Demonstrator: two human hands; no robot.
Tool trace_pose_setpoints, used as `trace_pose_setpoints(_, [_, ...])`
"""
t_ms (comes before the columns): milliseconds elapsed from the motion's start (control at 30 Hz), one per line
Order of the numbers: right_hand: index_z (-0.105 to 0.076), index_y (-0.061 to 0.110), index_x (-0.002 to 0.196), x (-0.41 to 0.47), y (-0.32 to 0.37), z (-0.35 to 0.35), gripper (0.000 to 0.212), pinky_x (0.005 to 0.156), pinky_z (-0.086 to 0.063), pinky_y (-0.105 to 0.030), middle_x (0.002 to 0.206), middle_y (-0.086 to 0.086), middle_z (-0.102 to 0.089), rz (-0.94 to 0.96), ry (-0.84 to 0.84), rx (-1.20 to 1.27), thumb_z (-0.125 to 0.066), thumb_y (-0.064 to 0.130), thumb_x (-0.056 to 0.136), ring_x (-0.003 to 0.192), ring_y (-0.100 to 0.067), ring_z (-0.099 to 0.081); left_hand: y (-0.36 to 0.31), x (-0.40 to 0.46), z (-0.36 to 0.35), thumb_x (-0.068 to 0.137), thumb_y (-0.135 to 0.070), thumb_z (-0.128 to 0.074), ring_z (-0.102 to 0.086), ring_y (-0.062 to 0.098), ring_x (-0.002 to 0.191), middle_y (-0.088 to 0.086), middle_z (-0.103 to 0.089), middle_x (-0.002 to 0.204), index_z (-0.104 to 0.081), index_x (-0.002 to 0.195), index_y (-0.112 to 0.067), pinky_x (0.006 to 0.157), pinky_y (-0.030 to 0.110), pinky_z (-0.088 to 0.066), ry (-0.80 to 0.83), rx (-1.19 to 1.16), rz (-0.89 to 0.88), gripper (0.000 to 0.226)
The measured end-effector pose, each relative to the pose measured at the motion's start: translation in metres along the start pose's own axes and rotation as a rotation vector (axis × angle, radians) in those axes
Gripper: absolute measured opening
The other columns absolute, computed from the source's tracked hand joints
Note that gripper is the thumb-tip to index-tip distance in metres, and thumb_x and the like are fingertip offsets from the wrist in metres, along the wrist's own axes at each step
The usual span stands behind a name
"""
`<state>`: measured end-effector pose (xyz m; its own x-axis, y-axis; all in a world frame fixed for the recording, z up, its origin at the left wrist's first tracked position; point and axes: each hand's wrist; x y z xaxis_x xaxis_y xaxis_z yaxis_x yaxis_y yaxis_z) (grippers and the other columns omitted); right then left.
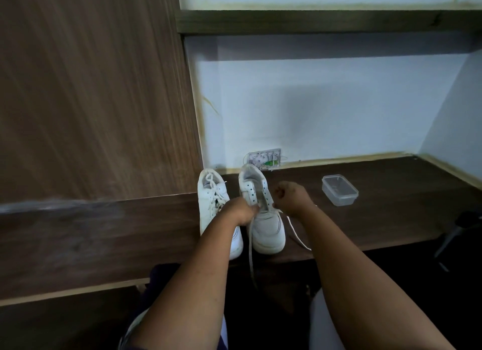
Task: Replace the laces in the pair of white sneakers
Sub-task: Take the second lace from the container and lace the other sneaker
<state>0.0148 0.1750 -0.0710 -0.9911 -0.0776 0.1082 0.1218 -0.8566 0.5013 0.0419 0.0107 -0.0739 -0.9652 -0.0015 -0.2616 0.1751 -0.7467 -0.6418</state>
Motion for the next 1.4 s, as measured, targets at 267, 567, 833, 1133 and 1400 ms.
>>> trace_pose_setpoints(267, [-0.061, 0.004, 0.074, -0.026, 0.036, -0.01, 0.054, 0.057, -0.053, -0.025, 0.056, -0.006, -0.063, -0.244, 0.486, 0.653, -0.04, 0.046, 0.099, 0.05, -0.016, -0.061, -0.016, -0.022, 0.013, 0.095, -0.021, -0.046, -0.053, 0.012, 0.053, 0.004, -0.066, 0.075, -0.059, 0.092, -0.012, 0.053, 0.021, -0.039, 0.137, -0.368, 0.172, 0.017])
trace_pose_setpoints(567, [-0.061, 0.015, 0.082, -0.023, 0.051, 0.002, 0.05, 0.079, -0.047, -0.03, 0.071, -0.001, -0.063, -0.259, 0.652, 1.308, -0.039, 0.058, 0.093, 0.083, -0.019, -0.062, -0.024, -0.049, 0.047, 0.093, -0.019, -0.06, -0.038, 0.004, 0.043, -0.003, -0.072, 0.064, -0.068, 0.081, -0.012, 0.038, 0.013, -0.024, 0.024, -0.682, -0.101, 0.016])
trace_pose_setpoints(833, [-0.063, 0.008, 0.11, -0.023, 0.047, 0.011, 0.072, 0.088, -0.052, -0.035, 0.102, -0.012, -0.067, -0.114, 0.875, 1.291, -0.031, 0.068, 0.087, 0.096, -0.024, -0.066, -0.027, -0.037, 0.042, 0.096, -0.015, -0.056, -0.035, 0.004, 0.035, 0.003, -0.073, 0.075, -0.06, 0.08, -0.011, 0.038, 0.013, -0.031, -0.171, -1.114, -0.161, 0.017])
trace_pose_setpoints(1133, [-0.056, 0.013, 0.081, -0.024, 0.023, 0.049, 0.015, 0.057, -0.047, -0.023, 0.057, 0.006, -0.04, -0.104, 0.618, 1.324, -0.05, 0.025, 0.088, 0.049, -0.006, -0.039, 0.004, -0.014, 0.051, 0.092, -0.007, -0.05, -0.046, 0.004, 0.029, 0.004, -0.062, 0.063, -0.059, 0.104, -0.006, 0.033, 0.011, -0.029, -0.412, -0.931, 0.062, 0.015])
trace_pose_setpoints(1400, [-0.055, 0.019, 0.079, -0.01, -0.015, 0.072, 0.026, 0.049, -0.039, -0.017, 0.056, 0.009, -0.044, -0.181, 0.077, 1.647, -0.044, 0.031, 0.099, 0.051, -0.004, -0.04, 0.026, -0.009, 0.067, 0.091, -0.017, -0.05, -0.048, 0.008, 0.031, 0.001, -0.065, 0.053, -0.064, 0.097, -0.005, 0.034, 0.014, -0.03, -0.393, -0.835, 0.21, 0.02])
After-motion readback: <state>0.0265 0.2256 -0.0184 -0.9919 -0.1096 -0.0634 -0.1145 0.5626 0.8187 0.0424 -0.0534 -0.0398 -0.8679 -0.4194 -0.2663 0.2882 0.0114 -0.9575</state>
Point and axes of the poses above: each hand's wrist, its own x-axis towards the middle knuckle, its own z-axis out of the back of the hand, y = z × x
